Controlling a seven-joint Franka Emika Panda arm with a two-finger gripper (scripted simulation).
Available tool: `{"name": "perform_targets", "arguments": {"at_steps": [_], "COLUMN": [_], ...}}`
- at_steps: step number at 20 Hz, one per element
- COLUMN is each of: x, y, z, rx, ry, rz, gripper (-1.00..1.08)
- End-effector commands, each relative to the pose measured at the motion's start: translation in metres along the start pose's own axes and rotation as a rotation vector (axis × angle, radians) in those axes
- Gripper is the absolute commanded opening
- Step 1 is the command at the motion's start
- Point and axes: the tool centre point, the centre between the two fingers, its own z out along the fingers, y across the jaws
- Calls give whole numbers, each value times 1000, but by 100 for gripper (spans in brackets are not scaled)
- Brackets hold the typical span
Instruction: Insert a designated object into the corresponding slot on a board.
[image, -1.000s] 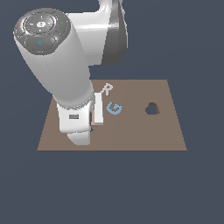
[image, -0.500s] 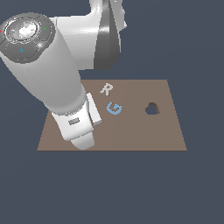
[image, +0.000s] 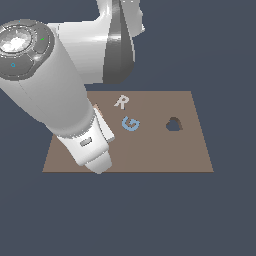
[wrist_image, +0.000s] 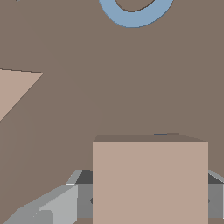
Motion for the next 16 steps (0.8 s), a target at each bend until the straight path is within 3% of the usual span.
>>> {"name": "perform_targets", "arguments": {"at_steps": [1, 16], "x": [-2, -3], "y": [2, 4], "z": [-1, 10], "rx": [0, -1], "ry": [-1, 0], "rz": [-31, -66], "gripper": [-100, -100]}}
